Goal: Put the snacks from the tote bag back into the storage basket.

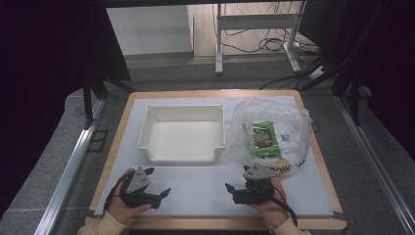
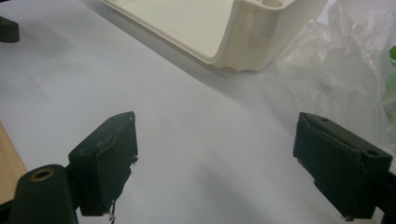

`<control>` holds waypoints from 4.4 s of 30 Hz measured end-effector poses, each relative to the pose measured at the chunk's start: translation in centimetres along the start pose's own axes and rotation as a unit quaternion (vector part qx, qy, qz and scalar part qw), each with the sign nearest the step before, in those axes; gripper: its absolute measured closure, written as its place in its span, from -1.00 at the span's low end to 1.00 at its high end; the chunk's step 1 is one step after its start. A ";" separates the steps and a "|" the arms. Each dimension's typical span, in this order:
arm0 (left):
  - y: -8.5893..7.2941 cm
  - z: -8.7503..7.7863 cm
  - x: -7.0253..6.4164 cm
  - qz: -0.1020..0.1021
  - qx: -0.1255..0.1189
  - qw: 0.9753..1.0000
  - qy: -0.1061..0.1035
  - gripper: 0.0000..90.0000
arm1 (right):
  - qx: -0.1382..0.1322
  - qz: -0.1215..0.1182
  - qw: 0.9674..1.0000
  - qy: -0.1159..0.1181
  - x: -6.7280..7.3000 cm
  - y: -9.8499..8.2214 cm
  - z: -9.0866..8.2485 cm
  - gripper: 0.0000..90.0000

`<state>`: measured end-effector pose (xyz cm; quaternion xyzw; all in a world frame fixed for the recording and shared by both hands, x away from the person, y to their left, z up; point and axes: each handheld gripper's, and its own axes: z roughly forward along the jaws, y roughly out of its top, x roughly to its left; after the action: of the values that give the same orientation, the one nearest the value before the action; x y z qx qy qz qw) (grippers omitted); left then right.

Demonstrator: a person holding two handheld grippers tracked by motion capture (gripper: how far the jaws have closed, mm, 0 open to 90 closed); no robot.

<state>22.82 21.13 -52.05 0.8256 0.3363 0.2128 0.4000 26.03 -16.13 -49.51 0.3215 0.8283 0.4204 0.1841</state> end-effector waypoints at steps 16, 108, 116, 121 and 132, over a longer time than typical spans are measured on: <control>0.0 -0.2 0.0 0.001 -0.002 1.000 0.001 -0.77 | -0.006 -0.006 1.000 0.024 0.9 0.5 0.2 -0.65; 0.0 0.2 0.1 0.006 0.001 1.000 0.001 -0.77 | -0.059 0.043 0.997 -0.034 -9.0 8.9 -1.5 -0.51; 0.0 0.2 0.1 0.006 0.001 1.000 0.001 -0.77 | -0.053 0.055 0.996 -0.042 -10.2 8.6 -1.2 -0.50; 0.0 0.2 0.1 0.007 0.003 1.000 0.001 -0.77 | -0.049 0.061 0.996 -0.048 -11.0 8.4 -1.1 -0.49; 0.0 0.2 0.2 0.004 0.003 1.000 0.002 -0.77 | -0.047 0.076 0.994 -0.063 -13.4 8.3 -1.1 -0.47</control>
<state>23.05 21.17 -52.18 0.8278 0.3347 0.2150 0.3956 38.26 -22.30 -41.66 0.4003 0.7677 0.4505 0.2179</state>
